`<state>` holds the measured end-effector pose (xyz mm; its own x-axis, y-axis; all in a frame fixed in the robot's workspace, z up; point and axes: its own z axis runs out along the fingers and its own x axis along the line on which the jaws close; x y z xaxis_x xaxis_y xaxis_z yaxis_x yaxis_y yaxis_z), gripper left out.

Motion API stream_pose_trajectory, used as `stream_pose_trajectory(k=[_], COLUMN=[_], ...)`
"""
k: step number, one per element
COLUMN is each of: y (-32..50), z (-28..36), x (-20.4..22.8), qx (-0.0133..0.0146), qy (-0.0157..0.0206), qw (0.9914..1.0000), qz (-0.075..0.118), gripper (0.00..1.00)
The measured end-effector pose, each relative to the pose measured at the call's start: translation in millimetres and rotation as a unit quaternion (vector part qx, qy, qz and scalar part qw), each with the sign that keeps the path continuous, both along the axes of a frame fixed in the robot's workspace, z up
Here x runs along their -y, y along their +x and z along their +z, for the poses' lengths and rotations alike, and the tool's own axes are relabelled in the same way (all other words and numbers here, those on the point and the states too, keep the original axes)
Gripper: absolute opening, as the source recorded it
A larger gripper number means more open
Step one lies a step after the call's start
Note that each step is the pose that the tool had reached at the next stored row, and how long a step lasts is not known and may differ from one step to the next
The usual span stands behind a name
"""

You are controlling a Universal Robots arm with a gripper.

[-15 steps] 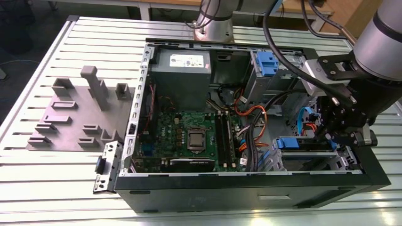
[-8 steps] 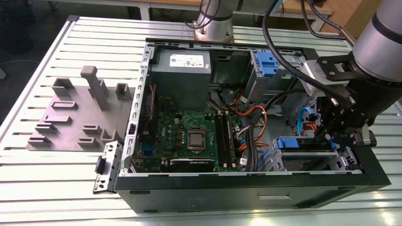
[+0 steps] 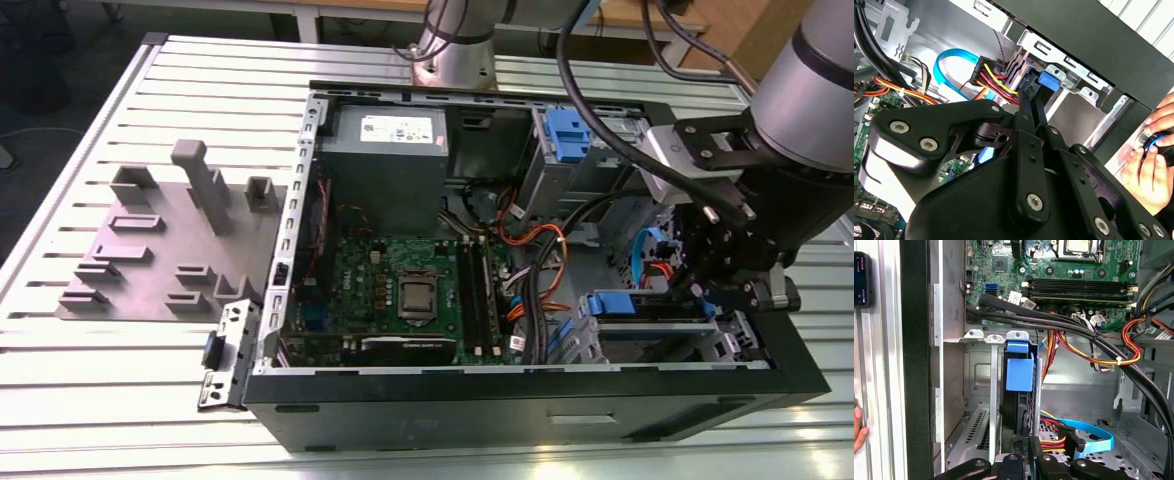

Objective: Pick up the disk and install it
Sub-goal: 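Insert the first disk wire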

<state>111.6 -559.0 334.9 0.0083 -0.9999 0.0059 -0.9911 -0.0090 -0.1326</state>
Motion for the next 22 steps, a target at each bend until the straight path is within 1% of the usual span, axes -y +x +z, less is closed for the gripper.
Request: stream_pose_trajectory(k=[11,13,22], y=[-0.9,-1.0,-0.9], z=[0.8,0.8,-0.5], x=[0.7,1.5,1.5], qx=[0.0002,0.0002,0.0002], qy=[-0.0001,-0.0001,-0.0001], qw=[1.0,1.0,1.0], qz=[-0.001,-0.001,0.0], gripper=[0.16,0.16,0.16])
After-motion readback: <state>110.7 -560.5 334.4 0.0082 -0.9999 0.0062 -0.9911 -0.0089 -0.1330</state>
